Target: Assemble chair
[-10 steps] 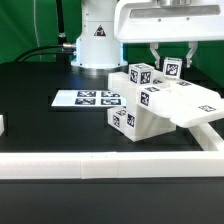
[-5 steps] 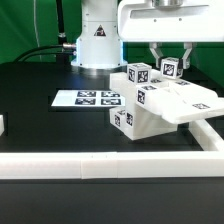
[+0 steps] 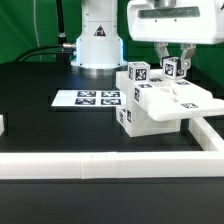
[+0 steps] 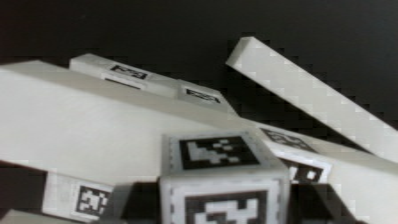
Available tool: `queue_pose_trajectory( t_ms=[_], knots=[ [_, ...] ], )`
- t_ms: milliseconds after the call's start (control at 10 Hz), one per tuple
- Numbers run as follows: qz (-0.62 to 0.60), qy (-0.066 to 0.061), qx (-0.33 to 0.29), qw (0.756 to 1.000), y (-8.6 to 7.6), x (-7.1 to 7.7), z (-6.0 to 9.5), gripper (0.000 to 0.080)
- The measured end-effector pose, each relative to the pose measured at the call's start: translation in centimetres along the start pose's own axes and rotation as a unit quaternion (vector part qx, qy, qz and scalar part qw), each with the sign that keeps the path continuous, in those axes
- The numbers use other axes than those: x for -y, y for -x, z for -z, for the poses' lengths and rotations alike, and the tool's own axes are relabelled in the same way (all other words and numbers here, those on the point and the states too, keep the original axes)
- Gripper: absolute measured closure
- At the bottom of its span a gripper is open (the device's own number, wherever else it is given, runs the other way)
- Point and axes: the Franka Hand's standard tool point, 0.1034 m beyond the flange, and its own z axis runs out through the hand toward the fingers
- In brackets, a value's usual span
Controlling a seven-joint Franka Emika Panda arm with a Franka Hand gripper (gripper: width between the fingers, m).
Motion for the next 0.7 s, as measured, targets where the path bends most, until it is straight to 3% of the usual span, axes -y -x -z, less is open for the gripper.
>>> queue_pose_trajectory(
  t_ms=[300,600,700],
  knots=[
    [-0.149,-0.003,0.001,0.989,0.77,-0.25,-0.2,0.0514],
    [-0.168,-0.004,0.006,0.986,1.12,-0.17,-0.27,0.0486],
    [-0.149,-0.004,0.006,0.989,1.12,-0.16,-0.26,0.0312]
  ],
)
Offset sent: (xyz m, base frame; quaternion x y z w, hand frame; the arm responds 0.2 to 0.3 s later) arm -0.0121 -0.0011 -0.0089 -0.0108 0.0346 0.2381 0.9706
